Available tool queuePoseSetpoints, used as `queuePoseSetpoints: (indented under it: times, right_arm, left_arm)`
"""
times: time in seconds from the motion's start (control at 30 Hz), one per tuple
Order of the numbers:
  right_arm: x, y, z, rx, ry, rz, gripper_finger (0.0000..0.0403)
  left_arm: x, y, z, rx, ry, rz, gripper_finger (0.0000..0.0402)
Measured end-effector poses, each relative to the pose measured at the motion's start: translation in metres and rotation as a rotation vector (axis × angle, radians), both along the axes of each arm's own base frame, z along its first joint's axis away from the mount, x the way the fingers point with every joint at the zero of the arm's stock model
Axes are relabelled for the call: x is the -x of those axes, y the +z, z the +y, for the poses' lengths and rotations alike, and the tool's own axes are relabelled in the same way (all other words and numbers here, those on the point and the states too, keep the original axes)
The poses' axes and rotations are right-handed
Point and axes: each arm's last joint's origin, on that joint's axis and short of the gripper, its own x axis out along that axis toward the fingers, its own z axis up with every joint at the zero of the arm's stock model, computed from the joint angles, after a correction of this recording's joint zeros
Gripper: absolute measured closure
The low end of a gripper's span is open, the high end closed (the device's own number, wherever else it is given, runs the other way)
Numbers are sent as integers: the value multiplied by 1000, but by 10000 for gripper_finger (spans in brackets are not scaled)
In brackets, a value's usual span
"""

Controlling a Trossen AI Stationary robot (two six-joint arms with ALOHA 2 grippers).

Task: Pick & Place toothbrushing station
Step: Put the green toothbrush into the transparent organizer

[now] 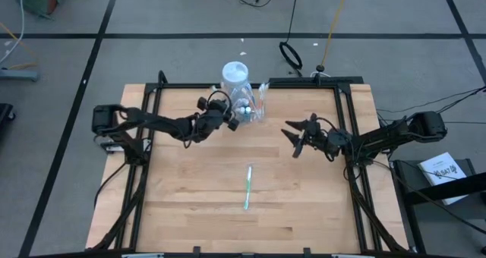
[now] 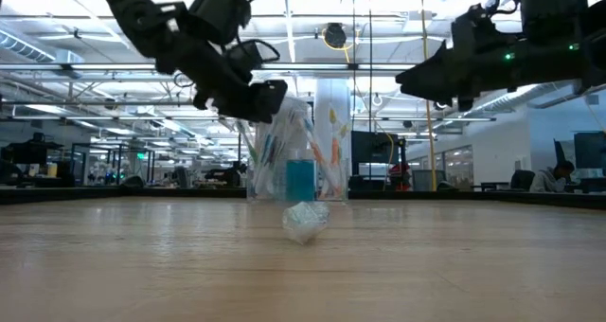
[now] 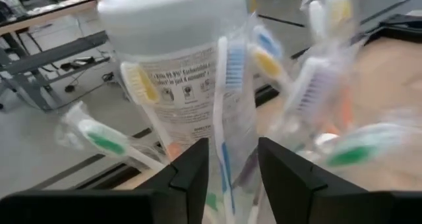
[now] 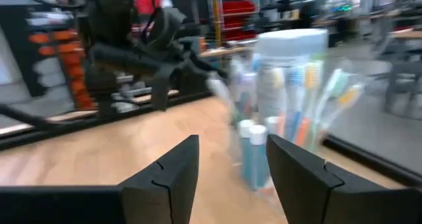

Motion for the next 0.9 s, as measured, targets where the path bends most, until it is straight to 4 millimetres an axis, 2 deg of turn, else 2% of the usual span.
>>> queuePoseSetpoints:
  times: [0.17,0.27,0.33,0.57,0.63,0.77,0.9]
  right_arm:
    - [-9,1,-4,-35,28,31,242]
    - [-24,0,-9,-88,31,94,248]
    - [-36,0,-11,-71,93,144,250]
    - [-87,8,-1,239,658,266,252]
    - [-100,9,3,272,788,317,252]
    - [-121,-6,12,270,912,535,252]
    - [-142,-16,25,293,1089,532,252]
  left_arm:
    - [8,22,-16,9,-88,-14,263]
    - [13,38,-23,-15,-123,-29,263]
    - [17,47,-28,-42,-153,-17,263]
    - [31,71,-34,-126,-242,29,263]
    - [37,76,-34,-137,-246,52,263]
    - [47,85,-36,-125,-245,52,263]
    - [56,92,-36,-117,-244,37,263]
